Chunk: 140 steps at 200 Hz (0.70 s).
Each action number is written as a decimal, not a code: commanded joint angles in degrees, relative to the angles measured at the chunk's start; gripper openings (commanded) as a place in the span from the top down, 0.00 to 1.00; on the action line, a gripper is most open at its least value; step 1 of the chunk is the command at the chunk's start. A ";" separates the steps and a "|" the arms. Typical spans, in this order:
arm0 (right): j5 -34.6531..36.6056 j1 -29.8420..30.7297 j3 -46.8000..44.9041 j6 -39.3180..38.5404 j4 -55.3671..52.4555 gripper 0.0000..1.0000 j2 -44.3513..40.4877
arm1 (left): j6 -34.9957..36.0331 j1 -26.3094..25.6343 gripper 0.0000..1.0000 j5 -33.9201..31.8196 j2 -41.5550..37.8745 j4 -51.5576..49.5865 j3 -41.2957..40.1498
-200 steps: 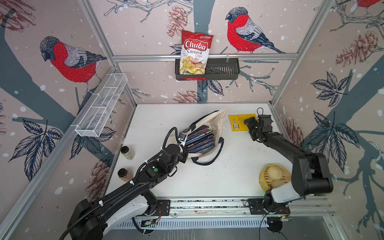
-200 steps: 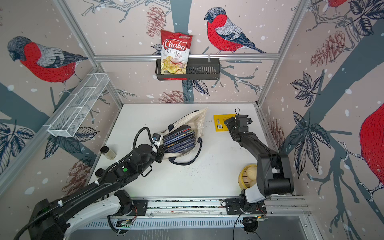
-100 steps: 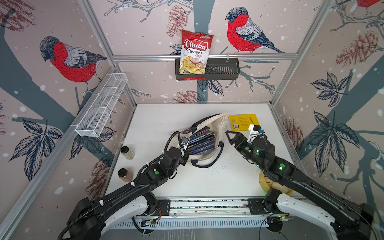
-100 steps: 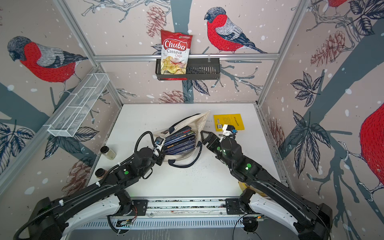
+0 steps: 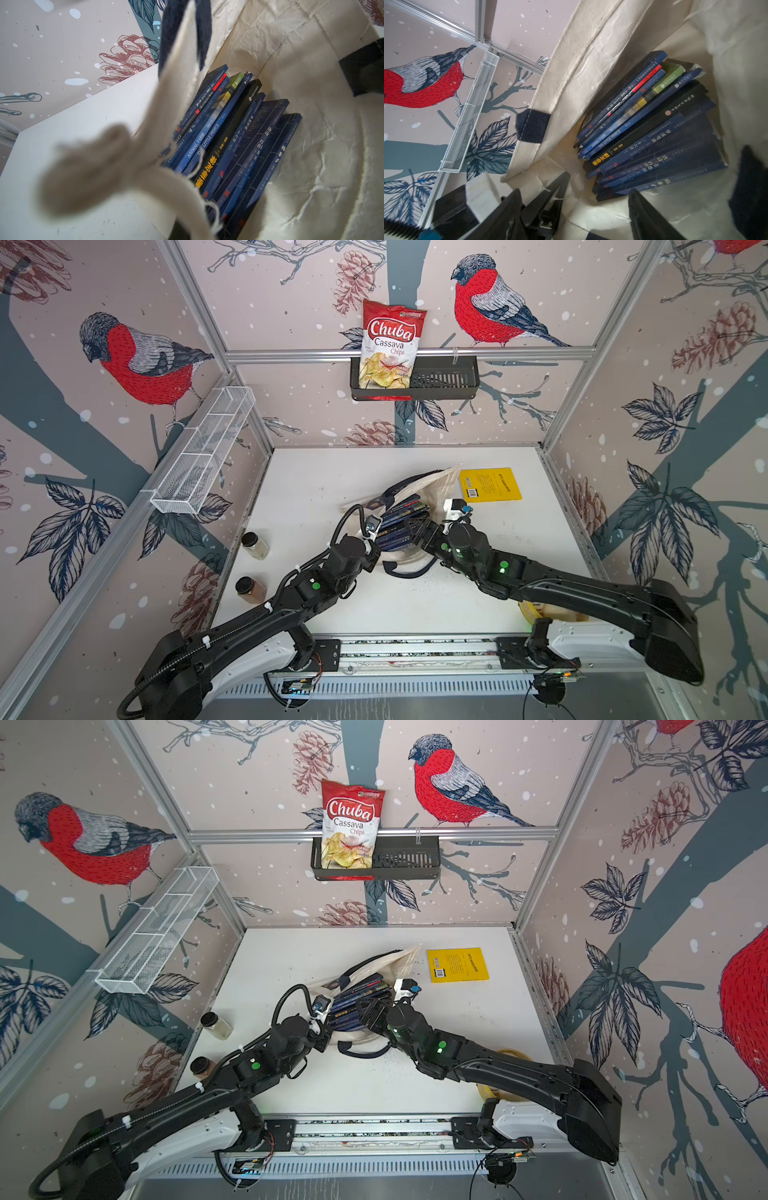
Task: Take out the books from the canvas bag
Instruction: Pick up the book from the canvas bag.
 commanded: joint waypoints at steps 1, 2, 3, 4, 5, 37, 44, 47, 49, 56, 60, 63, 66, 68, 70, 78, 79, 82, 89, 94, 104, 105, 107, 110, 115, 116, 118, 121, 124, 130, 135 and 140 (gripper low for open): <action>-2.32 -0.82 -1.16 4.49 5.10 0.22 4.17 | 0.64 -0.17 1.00 -1.75 0.02 0.47 0.44; -2.57 -0.82 -1.36 4.57 5.62 0.22 4.46 | 0.64 -0.17 1.00 -1.82 -0.01 0.47 0.41; -2.83 -0.82 -1.50 4.66 6.01 0.22 4.65 | 0.64 -0.17 1.00 -1.90 -0.07 0.47 0.43; -3.04 -0.87 -1.57 4.79 6.29 0.22 5.01 | 0.68 -0.17 1.00 -1.93 -0.10 0.47 0.45; -3.24 -0.89 -1.65 4.99 6.47 0.22 5.28 | 0.66 -0.18 1.00 -2.00 -0.16 0.51 0.41; -9.88 -3.52 -1.33 9.02 7.18 0.24 14.03 | 1.25 -0.15 1.00 -2.19 -1.12 1.11 -0.18; -11.00 -3.85 -1.77 9.42 8.06 0.25 15.25 | 1.30 -0.18 1.00 -1.84 -0.94 0.96 -0.18; -11.52 -4.05 -2.00 9.71 8.44 0.26 15.71 | 1.26 -0.18 1.00 -1.67 -0.80 0.87 -0.20; -11.72 -4.16 -2.17 9.86 8.66 0.26 16.09 | 1.32 -0.13 1.00 -1.50 -0.72 0.77 -0.12; -12.53 -4.40 -2.64 10.46 9.18 0.26 17.11 | 1.25 -0.33 1.00 -1.28 -0.45 0.60 0.02; -12.84 -4.64 -2.89 10.88 9.25 0.26 17.74 | 1.17 -0.35 1.00 -1.27 -0.27 0.50 0.06; -13.21 -4.85 -3.06 11.29 9.22 0.26 18.16 | 1.17 -0.35 1.00 -1.27 -0.18 0.42 0.12; -13.47 -5.02 -3.20 11.69 9.32 0.26 18.64 | 1.16 -0.37 1.00 -1.34 -0.07 0.39 0.17; -13.81 -5.17 -3.35 11.93 9.37 0.26 18.95 | 1.16 -0.38 1.00 -1.37 -0.05 0.34 0.13; -14.11 -5.31 -3.48 12.11 9.51 0.26 19.33 | 1.16 -0.42 1.00 -1.43 0.02 0.39 0.11; -15.02 -5.70 -3.90 12.86 9.98 0.27 20.41 | 1.25 -0.44 1.00 -1.41 0.16 0.50 0.13; -15.28 -5.82 -4.01 13.08 10.21 0.27 20.69 | 1.25 -0.39 1.00 -1.43 0.15 0.49 0.12; -15.62 -5.98 -4.20 13.26 10.51 0.27 21.18 | 1.25 -0.39 1.00 -1.43 0.20 0.47 0.15; -16.12 -6.17 -4.64 13.51 11.45 0.28 21.89 | 1.25 -0.43 1.00 -1.31 0.30 0.60 0.13; -16.43 -6.40 -4.98 13.87 12.23 0.30 22.42 | 1.25 -0.38 1.00 -1.27 0.39 0.60 0.19; -15.73 -6.50 -5.24 14.15 12.67 0.31 22.49 | 1.16 -0.41 1.00 -1.02 0.65 0.50 0.19; -15.56 -6.43 -5.25 14.15 12.65 0.32 22.50 | 1.16 -0.42 1.00 -1.01 0.70 0.48 0.20; -15.14 -6.44 -5.25 14.09 12.64 0.33 22.40 | 1.16 -0.44 1.00 -0.99 0.73 0.41 0.26; -14.43 -6.27 -5.21 13.84 12.57 0.34 22.23 | 1.17 -0.42 1.00 -0.94 0.75 0.42 0.28; -13.13 -6.12 -5.04 13.44 12.13 0.36 21.87 | 1.08 -0.44 1.00 -0.92 0.90 0.39 0.33; -12.72 -6.15 -5.01 13.31 11.94 0.37 21.75 | 1.08 -0.40 1.00 -0.96 0.87 0.38 0.35; -12.15 -6.09 -4.93 13.29 11.50 0.38 21.57 | 1.08 -0.43 1.00 -0.97 0.91 0.38 0.37; -11.15 -6.01 -4.73 13.10 10.97 0.38 21.35 | 1.08 -0.39 1.00 -0.93 0.92 0.38 0.30; -10.09 -5.89 -4.57 12.97 10.33 0.39 21.04 | 1.08 -0.43 1.00 -0.89 0.93 0.38 0.37; -8.04 -5.76 -4.28 12.60 9.40 0.41 20.66 | 1.06 -0.44 1.00 -0.83 1.01 0.46 0.37; -6.56 -5.58 -4.13 12.36 8.96 0.44 20.38 | 1.08 -0.42 1.00 -0.75 1.01 0.50 0.34; -5.24 -5.49 -4.13 12.11 8.89 0.46 20.34 | 1.10 -0.37 1.00 -0.53 1.01 0.48 0.37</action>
